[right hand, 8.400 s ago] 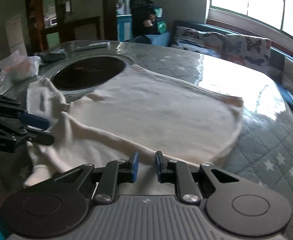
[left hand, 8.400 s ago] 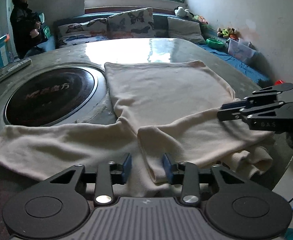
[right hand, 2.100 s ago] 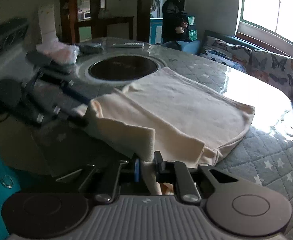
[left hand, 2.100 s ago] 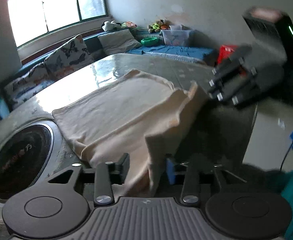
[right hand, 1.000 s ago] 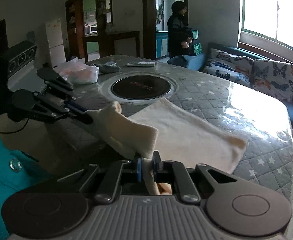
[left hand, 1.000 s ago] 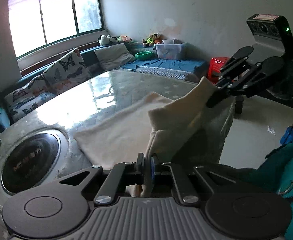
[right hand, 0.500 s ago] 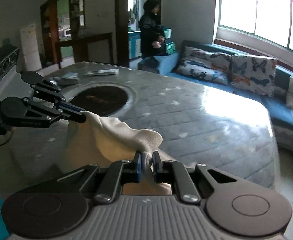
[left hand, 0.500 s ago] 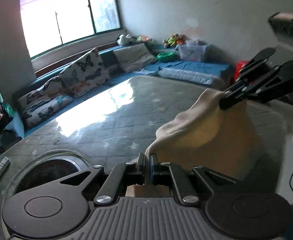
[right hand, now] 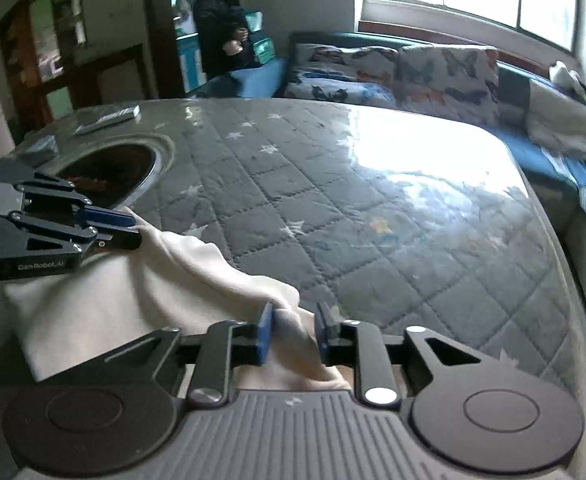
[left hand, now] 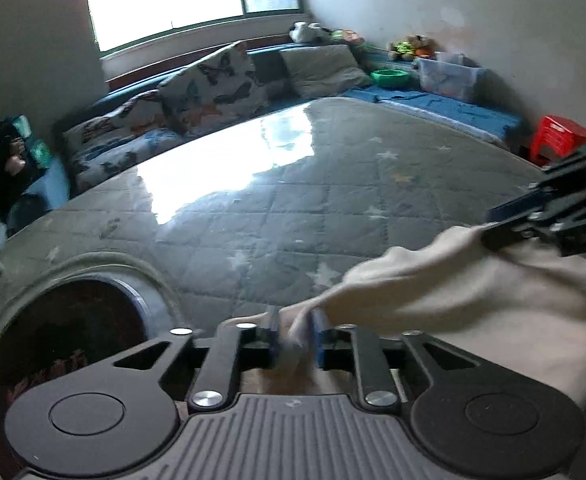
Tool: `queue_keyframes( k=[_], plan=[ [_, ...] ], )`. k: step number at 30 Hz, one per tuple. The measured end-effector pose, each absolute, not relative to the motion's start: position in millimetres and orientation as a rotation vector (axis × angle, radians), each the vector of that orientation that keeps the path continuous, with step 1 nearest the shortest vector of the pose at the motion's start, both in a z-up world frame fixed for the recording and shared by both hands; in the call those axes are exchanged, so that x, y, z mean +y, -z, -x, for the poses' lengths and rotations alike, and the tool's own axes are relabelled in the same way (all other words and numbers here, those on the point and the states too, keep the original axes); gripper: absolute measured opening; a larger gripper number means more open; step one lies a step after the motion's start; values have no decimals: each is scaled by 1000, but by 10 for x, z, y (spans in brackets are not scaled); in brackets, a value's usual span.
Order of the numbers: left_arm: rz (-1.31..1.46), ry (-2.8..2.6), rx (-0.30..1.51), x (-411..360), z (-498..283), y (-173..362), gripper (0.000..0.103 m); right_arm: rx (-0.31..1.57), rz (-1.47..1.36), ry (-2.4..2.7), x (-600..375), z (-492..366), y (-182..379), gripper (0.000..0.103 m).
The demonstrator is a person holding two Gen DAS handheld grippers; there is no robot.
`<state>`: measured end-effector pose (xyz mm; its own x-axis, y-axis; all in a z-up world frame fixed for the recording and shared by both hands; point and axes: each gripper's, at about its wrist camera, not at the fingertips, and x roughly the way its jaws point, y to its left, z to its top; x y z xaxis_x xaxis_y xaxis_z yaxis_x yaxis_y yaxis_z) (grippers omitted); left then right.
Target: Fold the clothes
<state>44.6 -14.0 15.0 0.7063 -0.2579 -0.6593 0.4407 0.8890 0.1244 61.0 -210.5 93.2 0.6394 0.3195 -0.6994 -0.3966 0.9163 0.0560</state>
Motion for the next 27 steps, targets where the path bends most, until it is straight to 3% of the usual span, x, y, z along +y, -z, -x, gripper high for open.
queue_keyframes(
  k=[8,19,27],
  plan=[
    [-204,466,667,-186,-293,-372,23,710,88,-486,-2020,-255,-1140,24],
    [-185,483,749,-557,-517,-179,21,770,113,-439,-1900,-493,-819,23],
    [-180,461,744,-560,-511,-134,21,702,85,-455,-2058,-225,-1008,24]
  ],
)
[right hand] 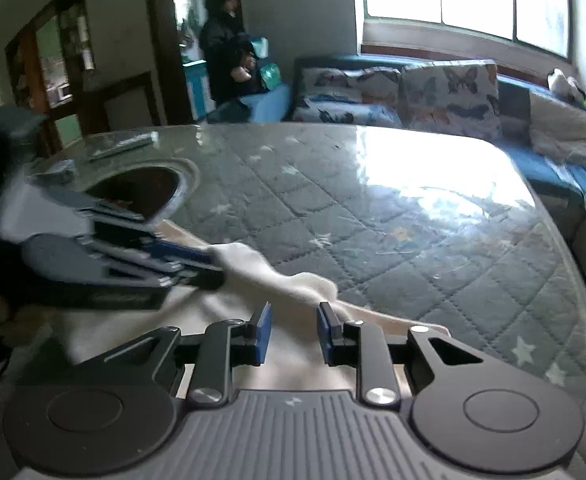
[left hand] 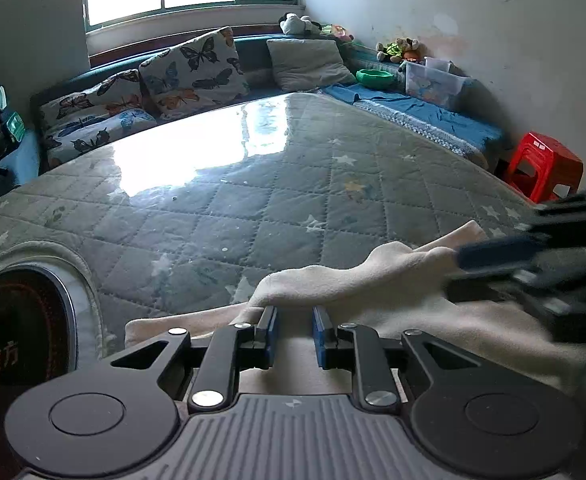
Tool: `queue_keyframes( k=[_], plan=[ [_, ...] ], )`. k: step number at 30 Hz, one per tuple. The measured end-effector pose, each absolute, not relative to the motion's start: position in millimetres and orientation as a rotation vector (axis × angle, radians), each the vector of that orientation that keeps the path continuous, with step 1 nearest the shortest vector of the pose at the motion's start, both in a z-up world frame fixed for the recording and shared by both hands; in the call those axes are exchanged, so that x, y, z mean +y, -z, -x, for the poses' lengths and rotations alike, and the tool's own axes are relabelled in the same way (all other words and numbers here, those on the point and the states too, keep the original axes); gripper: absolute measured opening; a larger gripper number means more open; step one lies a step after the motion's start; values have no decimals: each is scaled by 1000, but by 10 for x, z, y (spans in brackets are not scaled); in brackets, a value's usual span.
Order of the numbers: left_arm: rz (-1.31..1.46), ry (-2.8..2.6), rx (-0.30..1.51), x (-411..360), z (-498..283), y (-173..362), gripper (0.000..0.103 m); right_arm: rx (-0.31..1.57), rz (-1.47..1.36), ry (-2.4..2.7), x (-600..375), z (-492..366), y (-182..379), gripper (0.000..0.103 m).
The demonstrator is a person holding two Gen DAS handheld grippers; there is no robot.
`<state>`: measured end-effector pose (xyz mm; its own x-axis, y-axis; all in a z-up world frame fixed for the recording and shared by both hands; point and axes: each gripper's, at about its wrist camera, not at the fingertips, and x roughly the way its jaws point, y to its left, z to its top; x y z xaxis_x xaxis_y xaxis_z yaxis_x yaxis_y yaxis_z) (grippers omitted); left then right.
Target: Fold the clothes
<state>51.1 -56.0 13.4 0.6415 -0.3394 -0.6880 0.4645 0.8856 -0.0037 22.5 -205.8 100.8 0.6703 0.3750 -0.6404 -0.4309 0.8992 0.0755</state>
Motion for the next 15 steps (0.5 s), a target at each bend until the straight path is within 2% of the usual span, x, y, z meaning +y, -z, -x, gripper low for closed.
queue_keyframes(
  k=[7,15],
  plan=[
    [-182,448,747,-596,-521,-128,21,703,142,-432,-2090,179,-863,23],
    [-192,440,744,-615,-506,-116,21,692,-84,-339,-2617,205,-992,24]
  ],
)
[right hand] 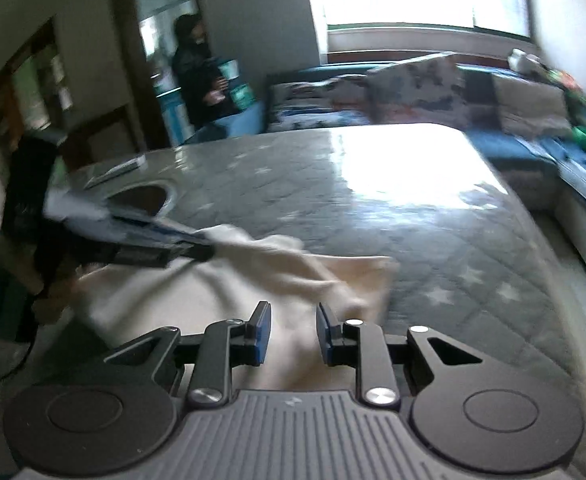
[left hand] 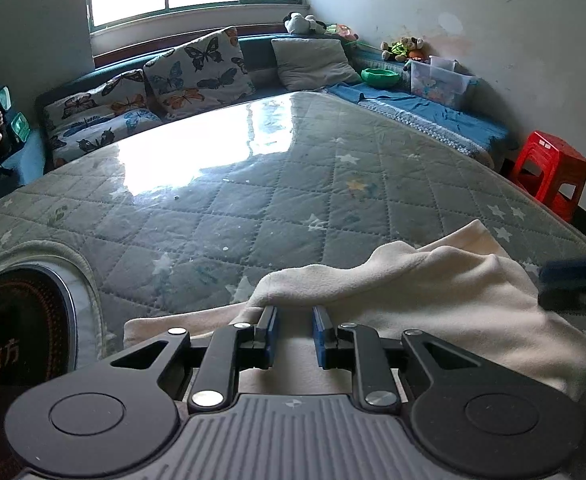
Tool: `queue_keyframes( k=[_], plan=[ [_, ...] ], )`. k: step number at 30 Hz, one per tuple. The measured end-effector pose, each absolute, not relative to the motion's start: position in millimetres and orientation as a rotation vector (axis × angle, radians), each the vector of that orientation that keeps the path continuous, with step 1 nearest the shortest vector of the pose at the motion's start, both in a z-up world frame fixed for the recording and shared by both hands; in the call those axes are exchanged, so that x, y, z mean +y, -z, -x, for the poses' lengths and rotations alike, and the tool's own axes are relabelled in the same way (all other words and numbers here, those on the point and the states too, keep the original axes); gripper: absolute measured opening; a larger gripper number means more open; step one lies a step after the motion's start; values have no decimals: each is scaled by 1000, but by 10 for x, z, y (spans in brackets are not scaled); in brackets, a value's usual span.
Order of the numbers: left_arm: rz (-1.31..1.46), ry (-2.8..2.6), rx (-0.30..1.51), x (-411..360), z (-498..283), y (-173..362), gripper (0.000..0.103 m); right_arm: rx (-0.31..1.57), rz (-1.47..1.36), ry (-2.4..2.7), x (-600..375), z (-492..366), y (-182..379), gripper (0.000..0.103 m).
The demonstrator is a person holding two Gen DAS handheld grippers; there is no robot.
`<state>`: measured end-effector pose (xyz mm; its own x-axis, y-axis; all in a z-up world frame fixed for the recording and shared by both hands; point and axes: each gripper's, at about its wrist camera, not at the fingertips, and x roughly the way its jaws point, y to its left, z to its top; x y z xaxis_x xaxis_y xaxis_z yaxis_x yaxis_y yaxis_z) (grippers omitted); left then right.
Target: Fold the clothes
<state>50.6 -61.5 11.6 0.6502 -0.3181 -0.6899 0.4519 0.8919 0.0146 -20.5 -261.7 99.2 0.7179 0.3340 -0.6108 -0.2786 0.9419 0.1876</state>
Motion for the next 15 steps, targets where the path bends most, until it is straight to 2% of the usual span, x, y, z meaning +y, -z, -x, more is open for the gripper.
queue_keyframes(
  k=[6,11,15],
  plan=[
    [-192,434,744,-625,-500,-115,21,747,-219,-321,-2805,40,-797,24],
    [-188,430,748,-627,-502,-117,21,720,-197,-277,-2758,23,-776,5],
    [-177,420,752,-636,-512,-122,21,671,-80,-235,-2648,50,-870,4]
  ],
)
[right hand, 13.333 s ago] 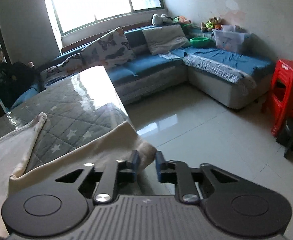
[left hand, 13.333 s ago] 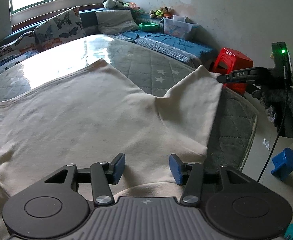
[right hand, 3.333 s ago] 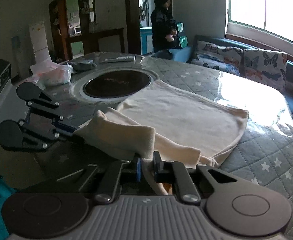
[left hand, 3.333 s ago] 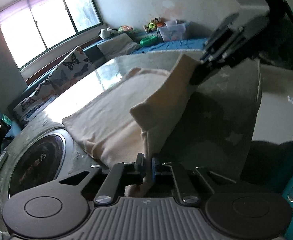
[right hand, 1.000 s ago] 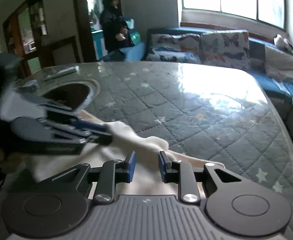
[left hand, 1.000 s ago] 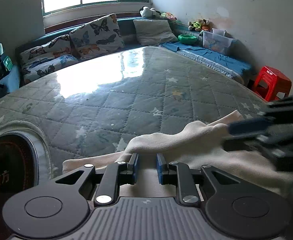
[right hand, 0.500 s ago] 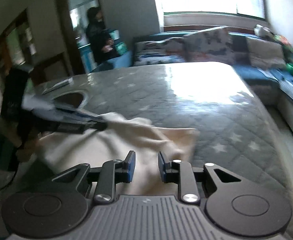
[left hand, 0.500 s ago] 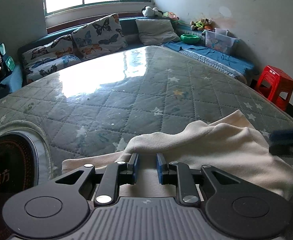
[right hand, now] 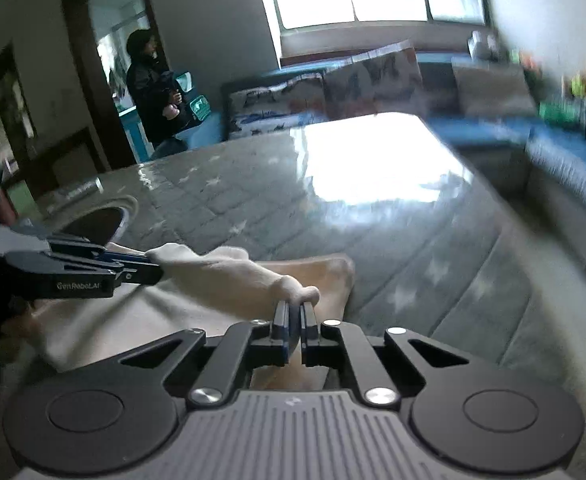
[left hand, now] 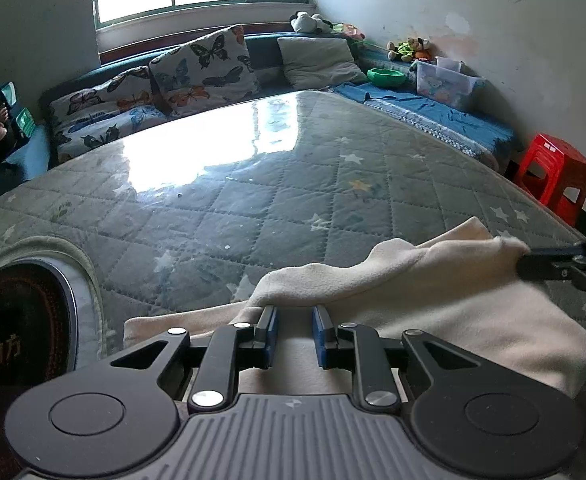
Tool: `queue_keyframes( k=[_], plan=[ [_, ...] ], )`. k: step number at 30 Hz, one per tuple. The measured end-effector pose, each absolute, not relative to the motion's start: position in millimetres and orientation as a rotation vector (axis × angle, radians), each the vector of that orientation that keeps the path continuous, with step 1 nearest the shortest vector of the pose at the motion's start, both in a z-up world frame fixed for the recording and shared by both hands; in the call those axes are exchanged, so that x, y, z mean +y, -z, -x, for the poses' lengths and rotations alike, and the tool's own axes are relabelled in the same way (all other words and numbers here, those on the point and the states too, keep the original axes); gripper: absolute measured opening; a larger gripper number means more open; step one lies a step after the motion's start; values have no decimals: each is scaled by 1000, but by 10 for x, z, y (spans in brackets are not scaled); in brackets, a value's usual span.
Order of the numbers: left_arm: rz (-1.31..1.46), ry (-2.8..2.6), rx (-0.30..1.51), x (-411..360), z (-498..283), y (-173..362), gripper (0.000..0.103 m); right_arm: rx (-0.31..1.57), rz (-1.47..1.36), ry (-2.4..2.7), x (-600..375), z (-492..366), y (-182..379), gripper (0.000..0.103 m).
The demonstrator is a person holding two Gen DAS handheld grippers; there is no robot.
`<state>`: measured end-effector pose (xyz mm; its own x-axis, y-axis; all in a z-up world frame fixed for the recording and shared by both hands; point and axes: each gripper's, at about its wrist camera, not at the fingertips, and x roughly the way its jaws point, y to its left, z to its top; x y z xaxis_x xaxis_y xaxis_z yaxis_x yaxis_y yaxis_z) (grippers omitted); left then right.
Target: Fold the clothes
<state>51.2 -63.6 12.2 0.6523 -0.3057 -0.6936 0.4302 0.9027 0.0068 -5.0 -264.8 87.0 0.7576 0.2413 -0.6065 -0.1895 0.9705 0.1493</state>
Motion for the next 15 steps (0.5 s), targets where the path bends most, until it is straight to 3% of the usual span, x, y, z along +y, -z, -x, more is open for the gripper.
queue_keyframes(
  k=[4,7,15],
  plan=[
    [-178,412,749,-648,-502,-119,22,686,-39,-197,-2615,-26,-734,5],
    [-179,412,749,-649,-501,-120,22,682,-68,-178,-2647,-53,-731,12],
    [-182,406,747,-664,-486,-120,22,633,-31,-259,-2395,-127,-935,13]
  ],
)
